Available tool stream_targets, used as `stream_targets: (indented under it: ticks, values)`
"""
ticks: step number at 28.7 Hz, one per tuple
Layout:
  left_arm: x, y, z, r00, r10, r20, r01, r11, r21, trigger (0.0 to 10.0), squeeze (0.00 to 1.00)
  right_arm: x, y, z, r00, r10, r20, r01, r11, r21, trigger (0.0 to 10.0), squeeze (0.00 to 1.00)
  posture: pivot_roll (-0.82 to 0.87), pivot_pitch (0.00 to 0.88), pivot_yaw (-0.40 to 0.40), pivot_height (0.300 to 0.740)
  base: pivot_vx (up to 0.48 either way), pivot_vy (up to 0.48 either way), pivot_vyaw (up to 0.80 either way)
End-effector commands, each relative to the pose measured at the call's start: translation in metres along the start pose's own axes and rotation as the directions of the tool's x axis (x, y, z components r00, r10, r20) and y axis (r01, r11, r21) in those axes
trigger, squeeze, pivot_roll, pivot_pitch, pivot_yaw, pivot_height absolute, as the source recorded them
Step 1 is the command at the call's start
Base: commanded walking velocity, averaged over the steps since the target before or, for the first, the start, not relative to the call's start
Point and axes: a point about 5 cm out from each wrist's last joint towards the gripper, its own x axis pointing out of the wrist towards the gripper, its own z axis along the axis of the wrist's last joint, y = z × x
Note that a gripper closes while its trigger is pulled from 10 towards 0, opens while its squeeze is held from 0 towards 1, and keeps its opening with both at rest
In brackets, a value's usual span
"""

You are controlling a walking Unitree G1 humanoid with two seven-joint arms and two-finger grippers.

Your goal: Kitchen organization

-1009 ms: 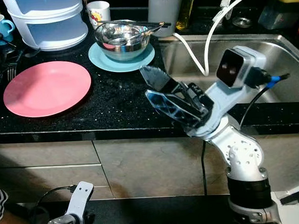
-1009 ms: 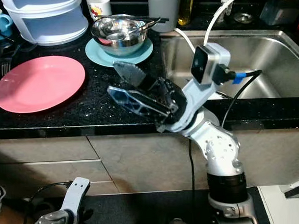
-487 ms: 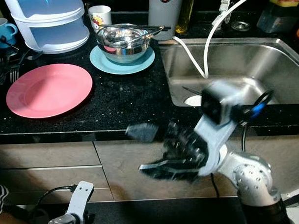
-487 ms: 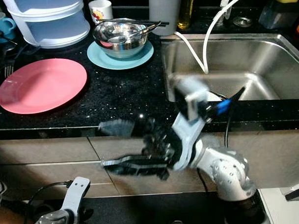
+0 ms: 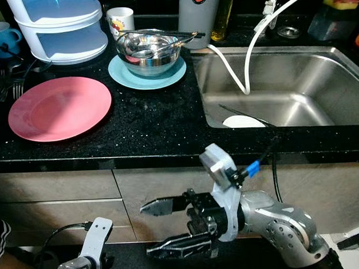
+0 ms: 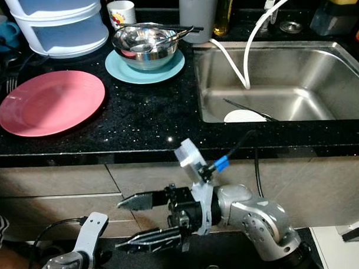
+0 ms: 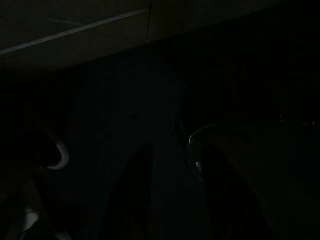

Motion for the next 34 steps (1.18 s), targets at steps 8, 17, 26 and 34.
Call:
stream_targets:
  ticks: [8, 17, 26, 34]
  values:
    - [0.000, -0.001, -0.007, 1.000, -0.006, -0.028, 0.006, 1.000, -0.004, 10.0, 0.00, -0.011, -0.002, -0.024, 0.983, -0.043, -0.179, 0.049, 0.998, 0.029, 10.0, 0.00, 0.05, 0.124, -0.002, 0.740, 0.000, 0.000, 0.00]
    - [0.000, -0.001, -0.007, 0.999, -0.010, -0.032, 0.010, 1.000, 0.003, 10.0, 0.00, -0.011, -0.004, -0.028, 0.982, -0.061, -0.181, 0.070, 0.997, 0.042, 10.0, 0.00, 0.05, 0.125, 0.000, 0.740, 0.000, 0.000, 0.00]
    - [0.000, -0.001, -0.008, 0.999, -0.011, -0.035, 0.011, 1.000, 0.007, 10.0, 0.00, -0.011, -0.004, -0.030, 0.981, -0.057, -0.183, 0.067, 0.997, 0.048, 10.0, 0.00, 0.05, 0.121, -0.003, 0.740, 0.000, 0.000, 0.00]
    - [0.000, -0.002, -0.009, 0.999, -0.013, -0.037, 0.013, 1.000, 0.008, 10.0, 0.00, -0.012, -0.005, -0.032, 0.981, -0.051, -0.189, 0.063, 0.996, 0.061, 10.0, 0.00, 0.05, 0.114, -0.008, 0.740, 0.000, 0.000, 0.00]
